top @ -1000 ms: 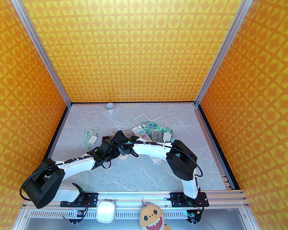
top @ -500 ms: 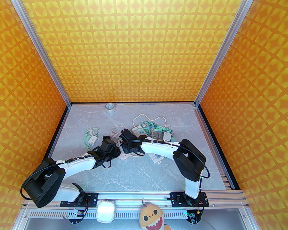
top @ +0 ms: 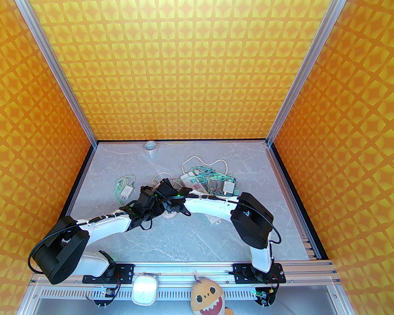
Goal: Pull the plug off the socket
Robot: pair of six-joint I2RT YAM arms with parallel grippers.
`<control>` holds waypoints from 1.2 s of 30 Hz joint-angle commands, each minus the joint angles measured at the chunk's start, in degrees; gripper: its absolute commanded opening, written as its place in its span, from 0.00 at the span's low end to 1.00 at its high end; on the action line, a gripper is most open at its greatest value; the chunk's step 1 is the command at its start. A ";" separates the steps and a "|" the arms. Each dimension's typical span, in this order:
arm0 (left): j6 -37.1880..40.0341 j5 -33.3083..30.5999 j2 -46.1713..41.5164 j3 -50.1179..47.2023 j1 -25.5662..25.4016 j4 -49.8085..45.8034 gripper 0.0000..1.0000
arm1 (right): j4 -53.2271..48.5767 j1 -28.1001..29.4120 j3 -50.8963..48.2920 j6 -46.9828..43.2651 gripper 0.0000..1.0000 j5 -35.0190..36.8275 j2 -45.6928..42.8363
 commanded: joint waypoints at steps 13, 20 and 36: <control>1.17 -0.63 6.06 -3.47 -0.49 -10.69 0.30 | 9.34 -4.45 -4.20 2.36 0.29 -16.29 -7.20; 1.09 -0.62 6.20 -3.38 -0.49 -10.76 0.30 | 5.37 -1.57 -1.47 0.60 0.30 -9.25 -5.49; 1.10 -1.53 0.41 -2.54 -0.45 -13.80 0.32 | 10.88 -9.18 -10.78 0.85 0.32 -11.25 -12.37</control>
